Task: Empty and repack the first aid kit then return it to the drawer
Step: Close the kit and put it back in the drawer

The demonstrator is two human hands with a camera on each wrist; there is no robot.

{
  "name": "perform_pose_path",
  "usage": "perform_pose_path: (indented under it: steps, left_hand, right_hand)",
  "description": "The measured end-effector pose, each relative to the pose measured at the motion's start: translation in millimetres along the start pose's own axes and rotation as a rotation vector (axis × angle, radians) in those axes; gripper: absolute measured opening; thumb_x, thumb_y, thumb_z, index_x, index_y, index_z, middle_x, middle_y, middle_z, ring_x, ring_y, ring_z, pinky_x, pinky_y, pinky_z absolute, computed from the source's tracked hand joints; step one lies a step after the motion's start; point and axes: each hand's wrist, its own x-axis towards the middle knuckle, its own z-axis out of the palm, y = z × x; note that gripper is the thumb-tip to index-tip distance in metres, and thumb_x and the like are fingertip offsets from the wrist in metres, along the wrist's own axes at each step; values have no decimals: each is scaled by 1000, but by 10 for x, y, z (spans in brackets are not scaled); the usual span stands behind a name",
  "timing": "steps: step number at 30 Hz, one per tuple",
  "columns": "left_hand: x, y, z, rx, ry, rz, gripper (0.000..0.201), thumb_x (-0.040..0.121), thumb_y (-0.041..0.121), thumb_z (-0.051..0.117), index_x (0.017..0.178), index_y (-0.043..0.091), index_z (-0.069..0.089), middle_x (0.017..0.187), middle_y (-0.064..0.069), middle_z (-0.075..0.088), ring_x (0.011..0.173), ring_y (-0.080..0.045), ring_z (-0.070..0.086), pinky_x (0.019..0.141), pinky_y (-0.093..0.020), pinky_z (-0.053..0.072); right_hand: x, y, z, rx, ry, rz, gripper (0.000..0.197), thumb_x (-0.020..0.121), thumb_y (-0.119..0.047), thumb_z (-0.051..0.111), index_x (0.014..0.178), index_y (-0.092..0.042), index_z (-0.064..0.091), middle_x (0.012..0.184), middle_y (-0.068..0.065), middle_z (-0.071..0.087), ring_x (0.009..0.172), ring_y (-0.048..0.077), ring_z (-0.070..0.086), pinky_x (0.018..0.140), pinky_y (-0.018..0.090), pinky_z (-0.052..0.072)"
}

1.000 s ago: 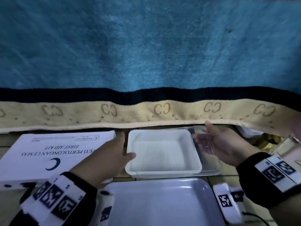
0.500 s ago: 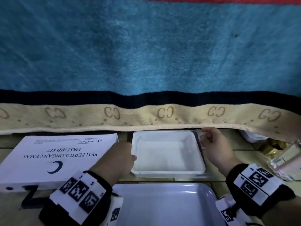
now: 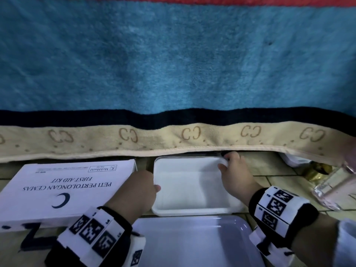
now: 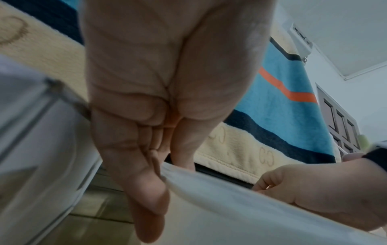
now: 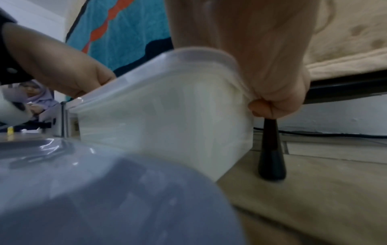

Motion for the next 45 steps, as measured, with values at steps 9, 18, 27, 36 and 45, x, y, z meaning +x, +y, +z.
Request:
perform_pose_path:
  steps: [9, 18, 27, 36, 45]
  left_hand:
    - [13, 59, -38, 270, 30, 143, 45, 95, 22, 51, 137, 8, 39, 139, -10, 36, 121, -23, 46, 98, -27, 39]
    - [86, 96, -101, 360, 0, 193, 36, 93, 9, 50, 129, 3, 47, 150, -10, 28, 130, -26, 39, 107, -29, 36]
    - [-56, 113, -190, 293, 29, 176, 30, 94, 5, 46, 124, 0, 51, 143, -14, 35, 125, -27, 44, 100, -29, 39]
    - [-1007, -807, -587, 44, 191, 185, 42, 81, 36, 69, 119, 20, 59, 116, 3, 54, 96, -15, 53, 83, -27, 41]
    - [-1728, -1609, 23, 317, -293, 152, 75, 75, 53, 70, 139, 28, 43, 134, 1, 48, 119, -18, 49, 96, -28, 43]
  right_hand:
    - [69, -57, -118, -156, -28, -45, 34, 87, -25, 65, 115, -9, 54, 116, 10, 53, 91, 19, 48, 77, 25, 36]
    - [-136, -166, -416, -548, -328, -175, 100, 58, -41, 86, 142, -16, 37, 134, 3, 41, 121, 22, 42, 94, 28, 42]
    - [-418, -241, -421, -548, -101, -227, 78, 79, -35, 73, 144, -16, 36, 146, 3, 36, 133, 25, 30, 107, 32, 31]
    - [-1617, -432, -449, 371, 214, -145, 16, 83, -24, 69, 98, -25, 66, 91, -8, 68, 71, -6, 60, 61, 7, 44]
    - [-3272, 128, 513, 810, 856, 32, 5, 85, -22, 50, 90, -20, 50, 72, -10, 53, 61, 1, 49, 62, 29, 42]
